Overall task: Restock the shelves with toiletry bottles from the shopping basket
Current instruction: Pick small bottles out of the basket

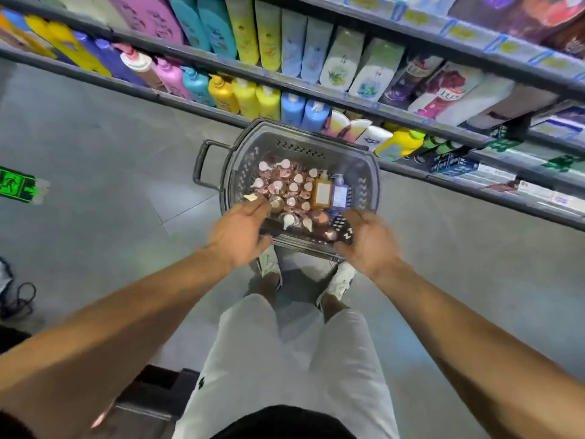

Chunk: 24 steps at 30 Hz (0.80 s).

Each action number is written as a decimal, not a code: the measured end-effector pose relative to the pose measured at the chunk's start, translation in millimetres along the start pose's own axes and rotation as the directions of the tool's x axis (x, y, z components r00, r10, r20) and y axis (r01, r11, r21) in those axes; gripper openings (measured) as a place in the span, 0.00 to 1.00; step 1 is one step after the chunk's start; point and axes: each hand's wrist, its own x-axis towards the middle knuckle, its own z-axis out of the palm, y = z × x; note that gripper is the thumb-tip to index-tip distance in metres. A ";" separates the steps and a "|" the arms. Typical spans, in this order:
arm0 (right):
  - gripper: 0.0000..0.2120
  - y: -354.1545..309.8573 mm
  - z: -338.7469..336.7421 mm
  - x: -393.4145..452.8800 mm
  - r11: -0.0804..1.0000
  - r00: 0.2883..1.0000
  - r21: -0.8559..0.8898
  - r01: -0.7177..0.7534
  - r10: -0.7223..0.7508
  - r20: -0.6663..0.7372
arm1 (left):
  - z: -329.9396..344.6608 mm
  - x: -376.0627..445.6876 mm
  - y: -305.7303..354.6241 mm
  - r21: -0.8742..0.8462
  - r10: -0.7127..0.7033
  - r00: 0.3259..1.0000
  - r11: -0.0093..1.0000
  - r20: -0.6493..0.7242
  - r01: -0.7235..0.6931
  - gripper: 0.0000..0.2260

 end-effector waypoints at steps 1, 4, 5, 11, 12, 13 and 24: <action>0.29 -2.6 6.6 5.2 1.000 1.000 0.009 -0.023 0.022 0.012 | 3.9 5.9 -5.4 -0.009 -0.001 1.000 1.000 0.003 0.001 0.31; 0.30 -2.9 27.5 21.4 0.998 0.996 0.019 -0.063 0.062 0.061 | 18.5 26.1 -19.3 -0.045 -0.007 1.000 0.999 0.013 0.008 0.31; 0.30 -0.5 35.1 27.1 0.997 0.994 0.034 -0.075 0.072 0.078 | 25.5 34.2 -23.9 -0.066 -0.024 1.000 0.997 0.018 0.025 0.31; 0.27 26.1 86.1 63.1 0.976 0.985 0.146 -0.159 0.147 0.093 | 73.6 75.3 -33.5 -0.140 -0.034 0.999 0.990 0.020 0.036 0.30; 0.27 32.3 96.2 71.6 0.972 0.979 0.149 -0.180 0.163 0.120 | 84.3 83.0 -33.6 -0.135 -0.002 1.000 0.991 -0.013 0.001 0.29; 0.27 39.0 106.8 81.3 0.969 0.973 0.148 -0.198 0.177 0.148 | 94.0 92.1 -34.1 -0.140 0.003 1.000 0.990 -0.011 -0.004 0.28; 0.29 104.1 249.7 190.7 0.973 0.967 0.171 -0.152 0.111 0.229 | 222.2 189.4 -36.2 -0.208 -0.114 0.982 0.967 0.152 0.144 0.30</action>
